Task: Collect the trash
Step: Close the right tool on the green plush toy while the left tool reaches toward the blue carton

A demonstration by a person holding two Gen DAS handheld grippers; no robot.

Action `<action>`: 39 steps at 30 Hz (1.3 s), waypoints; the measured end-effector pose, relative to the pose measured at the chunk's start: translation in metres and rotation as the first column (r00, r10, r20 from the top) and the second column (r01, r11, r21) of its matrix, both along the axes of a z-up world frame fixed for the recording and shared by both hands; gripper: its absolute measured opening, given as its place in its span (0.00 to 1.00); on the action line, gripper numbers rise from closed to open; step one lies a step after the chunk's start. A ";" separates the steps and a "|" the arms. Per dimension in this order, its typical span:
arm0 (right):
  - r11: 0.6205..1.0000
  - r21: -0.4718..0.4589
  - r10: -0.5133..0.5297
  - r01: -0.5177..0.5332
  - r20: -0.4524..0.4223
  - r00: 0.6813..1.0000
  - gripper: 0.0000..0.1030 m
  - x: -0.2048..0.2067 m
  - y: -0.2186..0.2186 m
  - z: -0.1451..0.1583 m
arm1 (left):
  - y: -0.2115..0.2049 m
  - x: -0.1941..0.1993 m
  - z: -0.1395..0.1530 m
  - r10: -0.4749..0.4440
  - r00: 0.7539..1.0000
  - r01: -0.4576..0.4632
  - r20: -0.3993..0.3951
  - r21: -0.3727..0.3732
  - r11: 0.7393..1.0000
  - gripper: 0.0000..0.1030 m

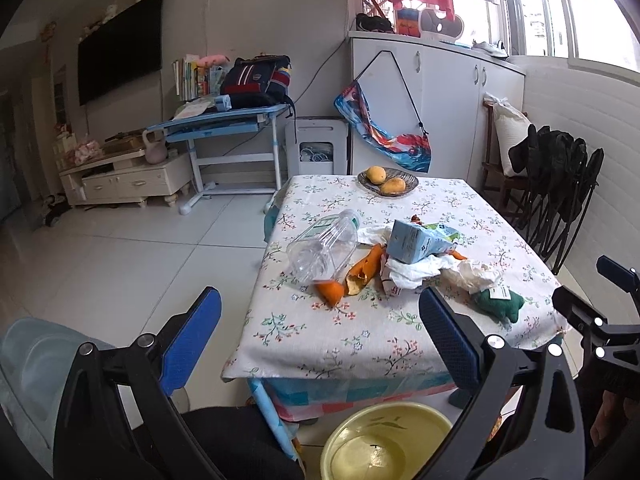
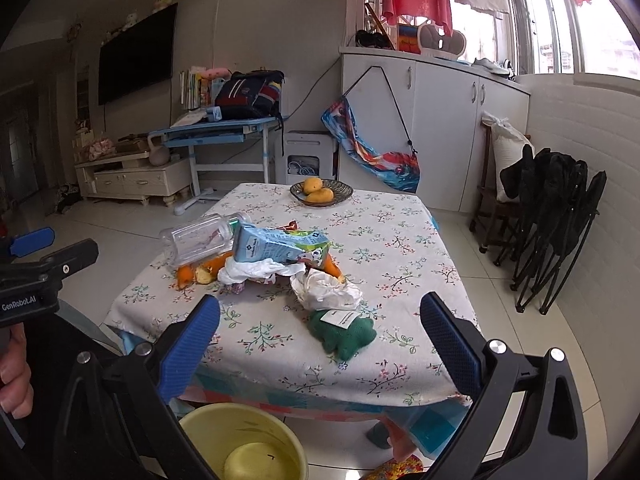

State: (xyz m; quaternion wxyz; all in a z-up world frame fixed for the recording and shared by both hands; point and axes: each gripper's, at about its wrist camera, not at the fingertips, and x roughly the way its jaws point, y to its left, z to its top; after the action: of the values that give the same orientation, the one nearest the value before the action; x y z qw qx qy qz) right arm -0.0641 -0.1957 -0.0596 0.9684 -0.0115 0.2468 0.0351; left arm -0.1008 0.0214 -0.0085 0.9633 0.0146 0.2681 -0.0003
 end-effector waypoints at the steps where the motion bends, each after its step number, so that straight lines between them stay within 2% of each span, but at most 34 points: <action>1: 1.000 0.003 0.001 -0.001 0.004 1.000 0.93 -0.002 0.000 -0.001 | 0.001 -0.002 0.000 0.001 1.000 -0.001 0.003 0.001 1.000 0.93; 39: 0.997 0.065 0.048 -0.048 0.012 0.999 0.93 -0.009 -0.002 0.003 | -0.001 -0.001 -0.003 -0.007 1.000 0.007 0.008 -0.002 1.000 0.93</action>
State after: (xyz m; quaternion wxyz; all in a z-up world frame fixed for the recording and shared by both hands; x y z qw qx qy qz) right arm -0.0734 -0.1981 -0.0570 0.9684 0.0140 0.2400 0.0663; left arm -0.1018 0.0200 -0.0114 0.9643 0.0143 0.2643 -0.0039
